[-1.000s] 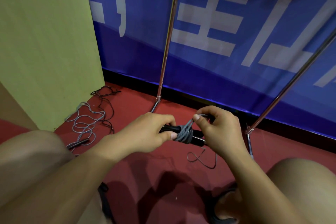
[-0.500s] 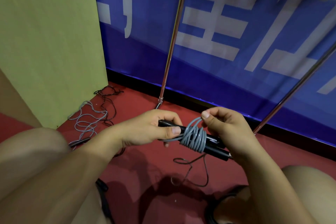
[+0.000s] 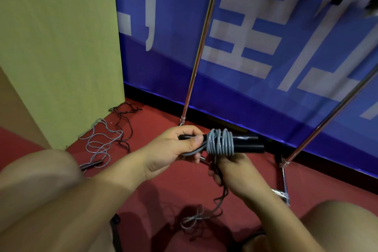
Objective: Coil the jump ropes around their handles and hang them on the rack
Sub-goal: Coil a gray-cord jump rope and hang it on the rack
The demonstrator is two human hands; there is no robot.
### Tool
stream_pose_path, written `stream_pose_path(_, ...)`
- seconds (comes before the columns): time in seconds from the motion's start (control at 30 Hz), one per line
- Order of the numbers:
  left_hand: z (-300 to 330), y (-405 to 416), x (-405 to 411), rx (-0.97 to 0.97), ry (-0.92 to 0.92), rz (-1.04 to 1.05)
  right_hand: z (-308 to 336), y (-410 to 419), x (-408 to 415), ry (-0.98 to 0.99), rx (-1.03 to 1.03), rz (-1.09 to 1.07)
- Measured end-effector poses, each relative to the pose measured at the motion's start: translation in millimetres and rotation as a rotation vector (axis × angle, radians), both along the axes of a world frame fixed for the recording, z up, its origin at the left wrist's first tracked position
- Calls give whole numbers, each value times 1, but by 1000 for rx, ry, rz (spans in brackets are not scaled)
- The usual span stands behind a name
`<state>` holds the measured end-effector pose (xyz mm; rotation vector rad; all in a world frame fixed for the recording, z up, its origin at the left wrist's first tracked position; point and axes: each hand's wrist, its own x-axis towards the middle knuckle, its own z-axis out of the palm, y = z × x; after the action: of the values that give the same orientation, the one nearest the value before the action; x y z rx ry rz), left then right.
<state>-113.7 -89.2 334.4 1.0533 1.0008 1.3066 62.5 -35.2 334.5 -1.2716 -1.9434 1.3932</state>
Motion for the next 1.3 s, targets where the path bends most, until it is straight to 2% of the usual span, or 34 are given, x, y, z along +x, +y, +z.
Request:
stream_pose_path(0.27,-8,13,-1,-145,205,350,-4,4,-7,48,-77,70)
stream_pose_path(0.43,-9,19,-3,-145,221,516,-5,5,-9,49,-116,100)
stream_pose_path(0.67,-9,23,-6,-101,289,579,-1,9,-7,127,-161,-25)
stream_pose_path(0.8,-8,25,-11,-82,343,614,2,16,-2,119,-120,-92)
stream_pose_path(1.0,-11,28,-21,-54,461,658,-2,18,4,36,-46,-74)
stream_pose_path(1.2,-14,27,-30,-50,526,690,-2,21,12,-77,91,-57)
stream_pose_path(1.3,-13,27,-36,-58,610,739,1,21,14,-164,244,-60)
